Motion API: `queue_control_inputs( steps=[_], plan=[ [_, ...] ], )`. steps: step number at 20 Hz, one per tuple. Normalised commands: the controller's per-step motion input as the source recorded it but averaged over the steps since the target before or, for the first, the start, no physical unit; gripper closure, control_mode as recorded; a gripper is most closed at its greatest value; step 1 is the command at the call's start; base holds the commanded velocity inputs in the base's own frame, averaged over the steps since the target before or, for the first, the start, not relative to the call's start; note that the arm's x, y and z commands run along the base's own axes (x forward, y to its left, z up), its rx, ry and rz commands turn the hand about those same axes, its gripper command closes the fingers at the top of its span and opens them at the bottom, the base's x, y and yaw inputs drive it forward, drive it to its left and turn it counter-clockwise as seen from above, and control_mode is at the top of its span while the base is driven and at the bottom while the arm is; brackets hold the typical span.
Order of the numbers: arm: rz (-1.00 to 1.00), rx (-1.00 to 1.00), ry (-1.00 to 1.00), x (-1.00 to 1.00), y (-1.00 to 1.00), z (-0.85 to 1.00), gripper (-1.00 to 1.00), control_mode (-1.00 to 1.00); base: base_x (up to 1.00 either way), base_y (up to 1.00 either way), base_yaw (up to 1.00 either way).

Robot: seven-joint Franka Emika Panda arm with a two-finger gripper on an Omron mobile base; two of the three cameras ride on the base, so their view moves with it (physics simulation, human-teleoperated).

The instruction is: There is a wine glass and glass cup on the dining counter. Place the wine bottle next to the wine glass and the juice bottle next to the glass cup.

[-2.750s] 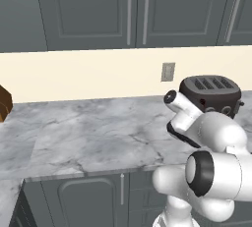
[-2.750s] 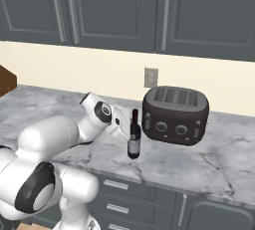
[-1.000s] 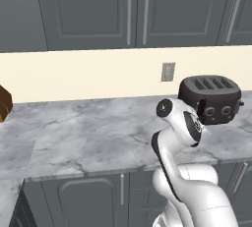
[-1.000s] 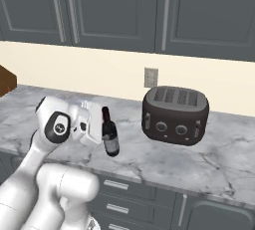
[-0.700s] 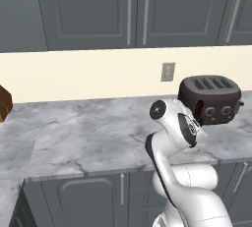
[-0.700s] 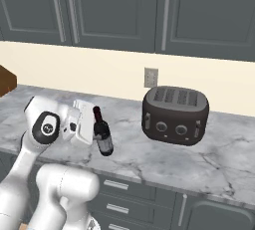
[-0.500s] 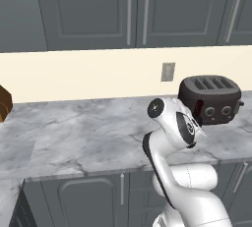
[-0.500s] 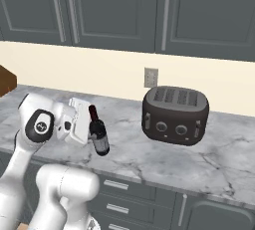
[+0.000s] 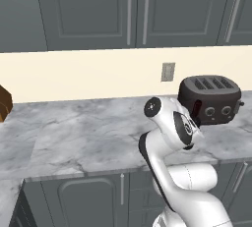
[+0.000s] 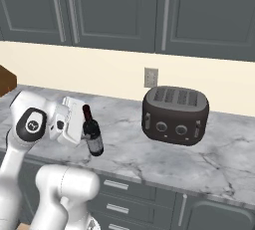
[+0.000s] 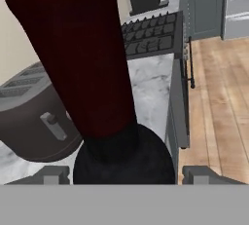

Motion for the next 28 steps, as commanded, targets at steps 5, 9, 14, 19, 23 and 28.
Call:
queue_control_inputs(
  steps=[5,9,14,19,23,28],
  plan=[
    [0.00,0.00,0.00,0.00,0.00,0.00,1.00,-1.00,0.00,0.00,0.00],
    [0.00,0.00,0.00,0.00,0.00,0.00,1.00,-1.00,0.00,0.00,0.00],
    [0.00,0.00,0.00,0.00,0.00,0.00,1.00,1.00,-0.12,0.03,0.02],
    [0.00,0.00,0.00,0.00,0.00,0.00,1.00,1.00,-0.62,0.16,0.01],
    [0.00,0.00,0.00,0.00,0.00,0.00,1.00,1.00,-0.79,0.18,0.00],
    [0.00,0.00,0.00,0.00,0.00,0.00,1.00,1.00,-0.75,0.07,-0.31]
  ],
)
